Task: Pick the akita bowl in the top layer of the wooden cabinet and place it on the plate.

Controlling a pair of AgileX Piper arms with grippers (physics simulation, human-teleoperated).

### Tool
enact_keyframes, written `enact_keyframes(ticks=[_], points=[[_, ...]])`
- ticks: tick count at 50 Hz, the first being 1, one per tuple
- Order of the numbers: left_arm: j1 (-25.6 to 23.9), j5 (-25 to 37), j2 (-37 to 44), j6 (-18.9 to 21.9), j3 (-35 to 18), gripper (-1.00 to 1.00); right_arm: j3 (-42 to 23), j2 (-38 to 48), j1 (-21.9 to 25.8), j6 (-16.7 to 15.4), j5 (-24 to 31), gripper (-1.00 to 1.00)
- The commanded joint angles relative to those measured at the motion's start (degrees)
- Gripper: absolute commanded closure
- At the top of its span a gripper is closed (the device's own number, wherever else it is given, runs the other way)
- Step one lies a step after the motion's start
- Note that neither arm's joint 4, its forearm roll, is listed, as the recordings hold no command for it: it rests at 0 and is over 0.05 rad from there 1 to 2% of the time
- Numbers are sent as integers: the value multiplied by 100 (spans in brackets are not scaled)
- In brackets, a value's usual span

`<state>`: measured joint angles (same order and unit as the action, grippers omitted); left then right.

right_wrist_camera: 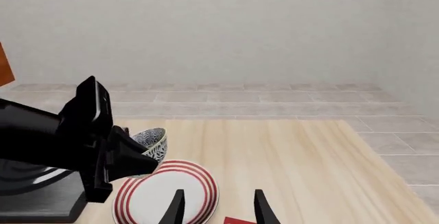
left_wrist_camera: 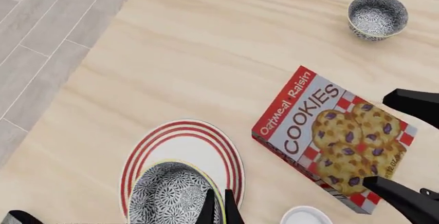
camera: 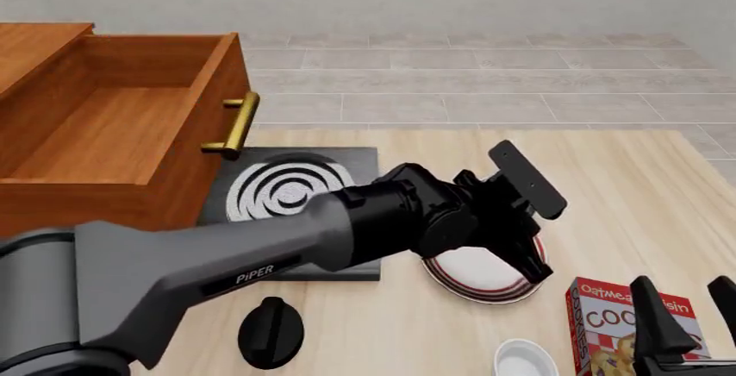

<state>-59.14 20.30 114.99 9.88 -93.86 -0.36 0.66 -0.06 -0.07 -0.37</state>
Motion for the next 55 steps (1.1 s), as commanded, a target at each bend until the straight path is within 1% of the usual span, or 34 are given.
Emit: enact_keyframes(ticks=[1, 6, 7, 12, 14, 19, 20, 21, 25, 27, 31, 33, 37, 48, 51, 55], points=[[21, -89, 64, -193, 25, 100, 7, 134, 1, 1, -147, -100], [73, -117, 138, -174, 8, 100, 11, 209, 1, 3, -226, -100], [75, -113, 146, -195, 0, 100, 5, 71, -1, 4, -82, -100], [135, -101, 217, -203, -31, 100, 11, 163, -6, 6, -173, -100], [173, -97, 247, -133, -34, 100, 8, 102, -6, 7, -107, -100], [206, -10, 290, -175, -111, 100, 0, -17, -12, 15, 35, -100], [200, 39, 617, -179, -425, 100, 0, -19, -12, 14, 37, -100], [208, 41, 697, -220, -503, 100, 0, -26, -11, 14, 46, -100], [197, -5, 779, -295, -537, 100, 2, -42, -9, 16, 69, -100], [186, -93, 736, -350, -432, 100, 4, -48, -9, 15, 74, -100], [194, -89, 850, -377, -509, 100, 7, -35, -11, 13, 63, -100], [209, -24, 981, -337, -660, 100, 9, -22, -12, 13, 49, -100], [203, -165, 925, -520, -534, 100, 13, 19, -11, 14, 7, -100], [358, -332, 1037, -573, -413, 100, 17, 21, -25, 16, -7, -100], [435, -451, 919, -605, -194, 100, 19, 177, -26, 16, -163, -100], [506, -524, 868, -586, -66, 100, 18, 284, -29, 18, -269, -100]])
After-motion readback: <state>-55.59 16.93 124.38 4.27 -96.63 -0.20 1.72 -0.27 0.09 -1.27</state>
